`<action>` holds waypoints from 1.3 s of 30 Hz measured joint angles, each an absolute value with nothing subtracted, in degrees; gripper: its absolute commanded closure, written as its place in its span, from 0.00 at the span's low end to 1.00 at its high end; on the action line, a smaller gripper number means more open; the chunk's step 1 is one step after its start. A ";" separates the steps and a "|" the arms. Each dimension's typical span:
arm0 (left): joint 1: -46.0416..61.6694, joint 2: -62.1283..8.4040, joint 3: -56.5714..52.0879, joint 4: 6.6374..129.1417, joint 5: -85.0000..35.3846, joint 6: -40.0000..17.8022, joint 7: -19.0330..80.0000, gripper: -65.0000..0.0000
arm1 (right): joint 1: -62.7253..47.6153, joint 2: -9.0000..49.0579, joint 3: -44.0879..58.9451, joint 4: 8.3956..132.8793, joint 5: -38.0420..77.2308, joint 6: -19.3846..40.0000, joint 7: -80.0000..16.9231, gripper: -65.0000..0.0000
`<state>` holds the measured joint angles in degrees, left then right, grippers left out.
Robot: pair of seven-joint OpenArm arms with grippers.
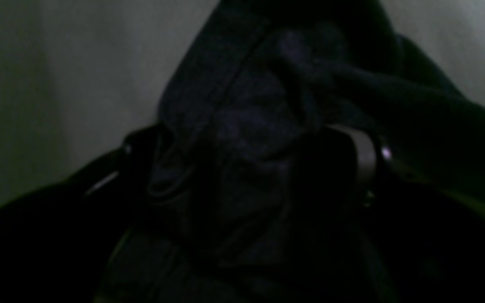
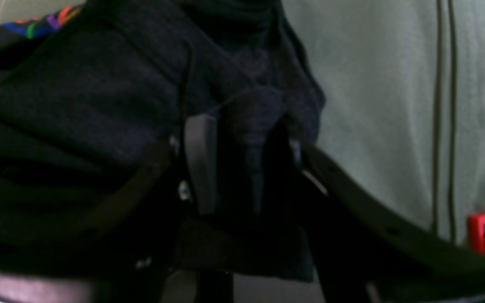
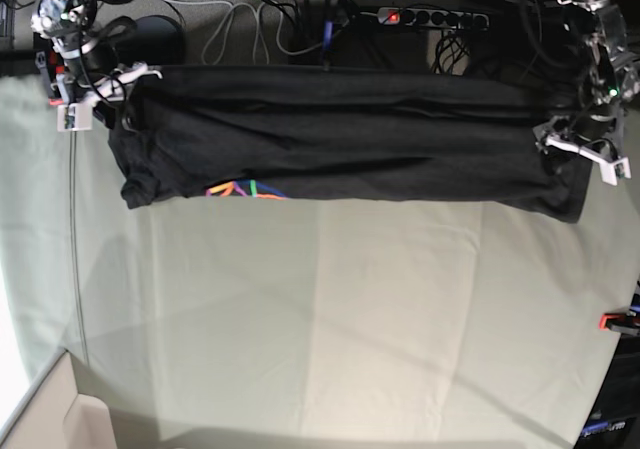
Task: Layout the t-shirt on the table in an organized manner, then fold the t-shirt properly
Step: 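Carry the strip end with the left gripper toward the right gripper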
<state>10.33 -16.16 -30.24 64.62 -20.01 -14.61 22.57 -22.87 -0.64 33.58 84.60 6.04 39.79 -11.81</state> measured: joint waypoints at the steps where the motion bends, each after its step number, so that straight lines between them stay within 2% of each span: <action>1: 10.66 -16.19 -30.26 64.60 -19.90 -14.59 22.17 0.46 | -22.90 -0.64 33.58 84.60 6.02 39.79 -11.81 0.66; 3: 11.27 -16.32 -30.55 64.58 -20.08 -14.22 21.93 0.77 | -22.92 -0.64 33.58 84.60 6.00 39.81 -11.84 0.66; 4: 11.70 -16.34 -30.55 64.84 -21.02 -14.44 22.04 0.98 | -22.92 -0.64 33.58 84.60 6.02 39.79 -11.81 0.66; 5: 11.92 -16.16 -30.59 64.90 -21.21 -14.94 21.74 1.00 | -22.90 -0.64 33.58 84.60 6.00 39.79 -11.84 0.66; 6: 11.88 -16.10 -30.61 64.90 -21.32 -14.79 21.76 1.00 | -22.90 -0.64 33.58 84.60 6.02 39.81 -11.81 0.66; 7: 11.86 -16.21 -30.59 64.93 -21.06 -14.79 22.00 0.96 | -22.90 -0.64 33.58 84.64 6.02 39.81 -11.79 0.66; 9: 11.90 -16.14 -30.65 65.56 -21.15 -14.70 22.37 1.00 | -22.92 -0.62 33.61 84.64 5.98 39.79 -11.84 0.66; 11: 12.25 -15.81 -30.68 68.03 -20.01 -14.09 24.73 1.00 | -22.87 -0.64 33.58 84.64 6.00 39.81 -11.79 0.66; 20: 21.39 -8.69 -29.65 95.37 -18.72 -14.87 26.41 1.00 | -22.85 -0.99 33.61 84.64 5.82 39.77 -11.97 0.66; 23: 23.31 -4.97 -25.41 100.86 -11.27 -14.76 26.26 1.00 | -22.74 -1.13 33.47 84.64 5.89 39.79 -11.75 0.66; 31: 23.62 3.55 -4.49 102.06 10.26 -14.44 26.74 1.00 | -22.79 -1.23 33.47 84.64 5.85 39.77 -11.86 0.66; 39: 22.57 5.80 8.16 97.49 17.45 -14.00 26.76 1.00 | -22.87 -1.23 33.47 84.66 5.85 39.79 -11.75 0.66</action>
<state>22.57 5.80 8.16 97.49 17.45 -14.00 26.76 -22.87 -1.23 33.47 84.66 5.85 39.79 -11.75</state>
